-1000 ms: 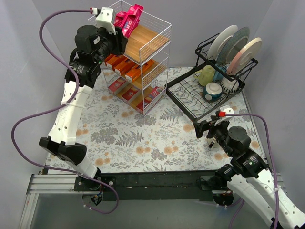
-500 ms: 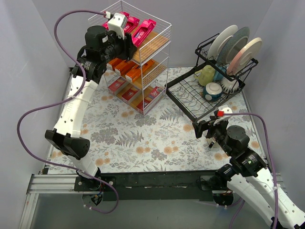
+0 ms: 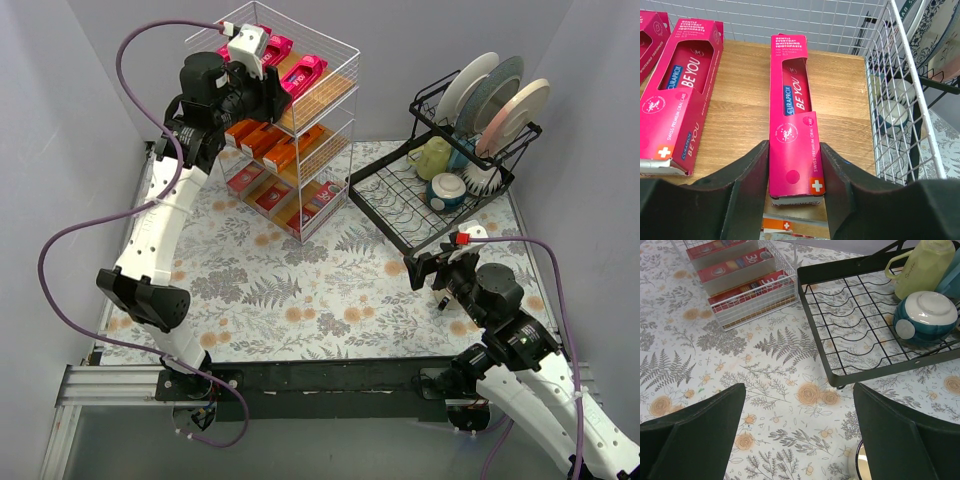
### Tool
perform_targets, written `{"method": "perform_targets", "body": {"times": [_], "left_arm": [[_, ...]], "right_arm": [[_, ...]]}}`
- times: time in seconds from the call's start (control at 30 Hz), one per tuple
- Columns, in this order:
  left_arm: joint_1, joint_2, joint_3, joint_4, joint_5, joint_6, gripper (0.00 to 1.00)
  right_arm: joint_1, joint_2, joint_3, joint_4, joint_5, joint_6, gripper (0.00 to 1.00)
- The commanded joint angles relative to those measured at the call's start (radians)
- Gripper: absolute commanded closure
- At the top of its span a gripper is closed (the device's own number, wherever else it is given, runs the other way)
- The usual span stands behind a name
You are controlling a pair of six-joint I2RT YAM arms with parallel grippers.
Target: Place and organize the toothpastes onto the shelf
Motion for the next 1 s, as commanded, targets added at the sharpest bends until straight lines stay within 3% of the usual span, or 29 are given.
{"method": "perform_targets", "body": {"times": [0.0,0.37,0.47,0.53,0.7,0.8,0.97], "left_arm": [[-0.002,-0.001,0.010,0.040,0.012,0.006,0.59],[-0.002,0.036,0.036,0.071,-0.014,0.045,0.60],[-0.002,0.028,0.045,0.074,-0.030,0.045,0.48],[-0.002,0.013,0.045,0.086,-0.039,0.043,0.35],[-0.003,-0.087,0.027,0.132,-0.103,0.034,0.21],[-0.002,-0.211,-0.071,0.203,-0.172,0.016,0.13],[-0.002,-0.462,-0.390,0.344,-0.336,-0.014,0.02]], "right_arm": [[-0.001,-0.016,-0.003,0.049,0.011,-0.017,0.03],[-0.001,-0.018,-0.004,0.052,0.011,-0.017,0.04],[-0.001,-0.023,-0.003,0.047,0.010,-0.017,0.03],[-0.001,-0.024,0.000,0.047,0.011,-0.017,0.04],[-0.001,-0.024,0.020,0.045,0.010,-0.020,0.04],[-0.001,-0.026,0.035,0.047,0.026,-0.025,0.04],[-0.001,-0.042,0.080,0.038,0.133,-0.023,0.02]]}}
